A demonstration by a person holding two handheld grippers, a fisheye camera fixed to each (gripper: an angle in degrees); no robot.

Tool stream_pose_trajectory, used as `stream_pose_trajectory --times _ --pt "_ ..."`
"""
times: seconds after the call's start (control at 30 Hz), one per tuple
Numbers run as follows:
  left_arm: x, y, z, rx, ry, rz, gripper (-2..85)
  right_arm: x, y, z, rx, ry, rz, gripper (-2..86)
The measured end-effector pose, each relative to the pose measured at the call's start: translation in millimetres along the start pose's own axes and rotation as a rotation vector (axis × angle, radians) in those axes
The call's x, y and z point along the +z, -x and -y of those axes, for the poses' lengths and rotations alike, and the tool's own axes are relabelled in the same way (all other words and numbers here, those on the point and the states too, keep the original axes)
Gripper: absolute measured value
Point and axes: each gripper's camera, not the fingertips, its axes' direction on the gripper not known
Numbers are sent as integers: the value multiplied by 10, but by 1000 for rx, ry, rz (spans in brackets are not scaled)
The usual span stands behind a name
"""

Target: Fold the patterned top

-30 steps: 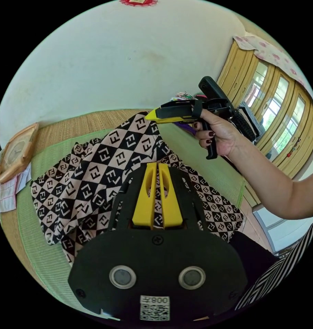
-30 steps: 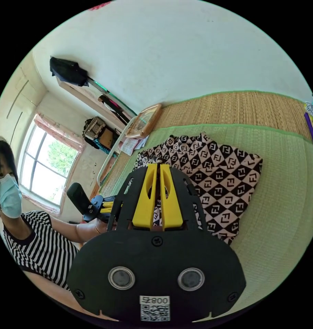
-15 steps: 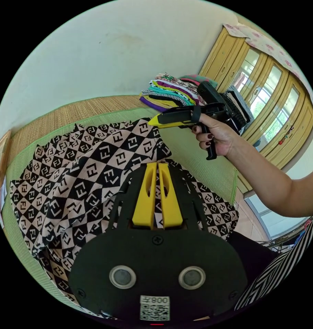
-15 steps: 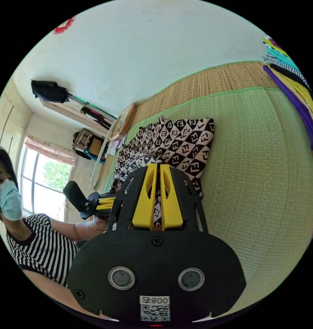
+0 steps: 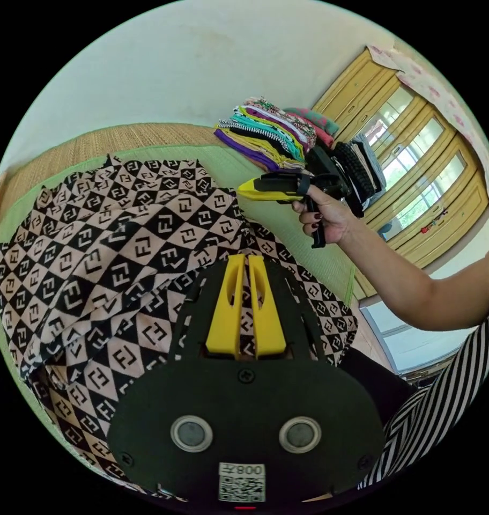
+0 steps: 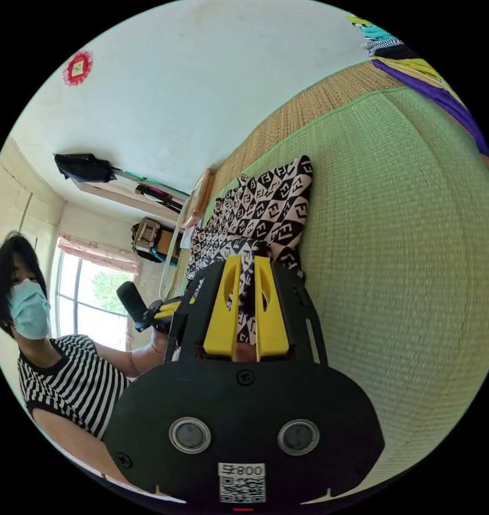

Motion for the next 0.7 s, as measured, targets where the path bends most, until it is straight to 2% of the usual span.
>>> stream_pose_trajectory --times 0.3,0.53,0.7 --pt "-926 1049 -180 -248 -159 228 7 148 171 -465 -25 77 6 64" --pt "-715 1592 -208 -305 28 343 2 151 229 -431 -46 133 -19 15" --pt "-745 1677 -291 -263 40 344 2 -16 137 -509 -48 184 29 5"
